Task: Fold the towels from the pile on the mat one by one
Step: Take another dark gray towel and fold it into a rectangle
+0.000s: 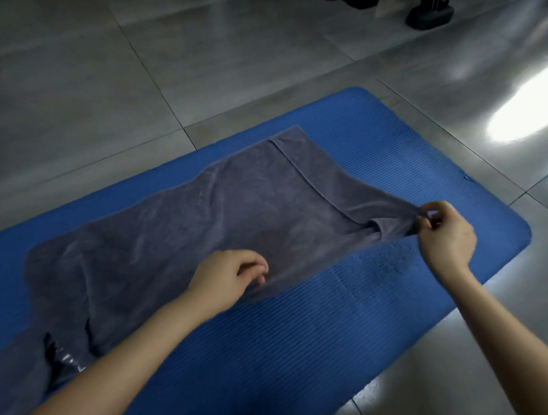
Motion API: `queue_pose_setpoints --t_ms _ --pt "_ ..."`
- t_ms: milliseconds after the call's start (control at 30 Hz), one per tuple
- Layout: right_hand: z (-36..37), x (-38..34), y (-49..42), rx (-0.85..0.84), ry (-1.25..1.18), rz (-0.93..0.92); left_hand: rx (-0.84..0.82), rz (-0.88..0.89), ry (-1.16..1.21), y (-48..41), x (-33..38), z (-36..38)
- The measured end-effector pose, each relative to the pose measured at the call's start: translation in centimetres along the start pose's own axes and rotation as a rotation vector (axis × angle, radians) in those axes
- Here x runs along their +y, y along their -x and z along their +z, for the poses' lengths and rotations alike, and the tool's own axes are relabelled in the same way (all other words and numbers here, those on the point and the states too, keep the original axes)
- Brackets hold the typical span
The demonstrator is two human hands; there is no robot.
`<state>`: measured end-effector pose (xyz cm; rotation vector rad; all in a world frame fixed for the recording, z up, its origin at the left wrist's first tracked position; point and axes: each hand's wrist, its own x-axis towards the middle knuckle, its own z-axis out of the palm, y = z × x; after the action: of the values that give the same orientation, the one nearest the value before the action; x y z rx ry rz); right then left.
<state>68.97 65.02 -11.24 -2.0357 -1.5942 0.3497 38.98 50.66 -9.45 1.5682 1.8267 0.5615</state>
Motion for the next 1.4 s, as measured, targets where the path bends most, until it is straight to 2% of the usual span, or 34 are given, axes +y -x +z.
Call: queue_pose_setpoints --t_ms 67,133,200,300,400,467,567,667,800,967,1067,1133,1200,1267,1333,1400 --pt "0.2 0.7 -1.5 -0.107 0.158 -0.006 -0.13 0.045 -0.122 0.0 0.4 0.3" --pt "0.7 1.1 -1.5 -0.254 0.458 -0.027 -0.223 0.101 -0.398 0.2 0.3 0.9" --pt "1.3 1.2 -0.2 -0.235 0.666 -0.164 -0.247 0.132 -0.596 0.6 -0.7 1.0" --pt "2.7 0.1 4.6 -0.097 0.543 -0.496 -0.176 0.19 -0.724 2.5 -3.0 -1.2" --pt "4.5 -2.5 10.7 -0.171 0.334 -0.829 -0.083 0.329 -0.89 5.4 -6.1 -5.0" --pt "5.8 -4.5 15.0 -0.252 0.215 -1.015 -0.127 0.322 -0.979 8.0 -8.3 -7.7" --pt "8.1 -7.0 20.8 -0.308 0.109 -1.283 -0.12 0.194 -1.0 12.7 -10.9 -11.2" --pt "9.9 -9.6 25.1 -0.386 0.061 -1.409 -0.035 -0.138 -0.918 17.7 -13.0 -14.0" --pt "11.5 -13.3 28.4 -0.442 0.083 -1.457 0.123 -0.589 -0.609 22.6 -16.9 -15.0" --pt "13.2 -17.1 31.0 -0.422 0.092 -1.408 0.272 -0.854 -0.086 24.6 -20.0 -12.4" --pt "14.5 -19.1 31.6 -0.34 0.146 -1.368 0.329 -0.857 0.231 23.6 -19.3 -9.9" --pt "15.2 -20.2 31.6 -0.286 0.142 -1.362 0.354 -0.791 0.321 22.4 -18.9 -8.3" --pt "15.5 -20.9 31.2 -0.276 0.049 -1.294 0.475 -0.76 0.384 21.4 -19.1 -7.1" --pt "14.6 -21.1 30.2 -0.29 -0.013 -1.148 0.652 -0.755 0.474 20.9 -19.2 -7.1" --pt "12.9 -21.2 28.4 -0.314 0.027 -1.007 0.81 -0.71 0.545 21.0 -19.0 -8.5" --pt "10.8 -21.3 26.3 -0.491 0.172 -0.863 0.89 -0.615 0.571 21.7 -18.5 -10.4"
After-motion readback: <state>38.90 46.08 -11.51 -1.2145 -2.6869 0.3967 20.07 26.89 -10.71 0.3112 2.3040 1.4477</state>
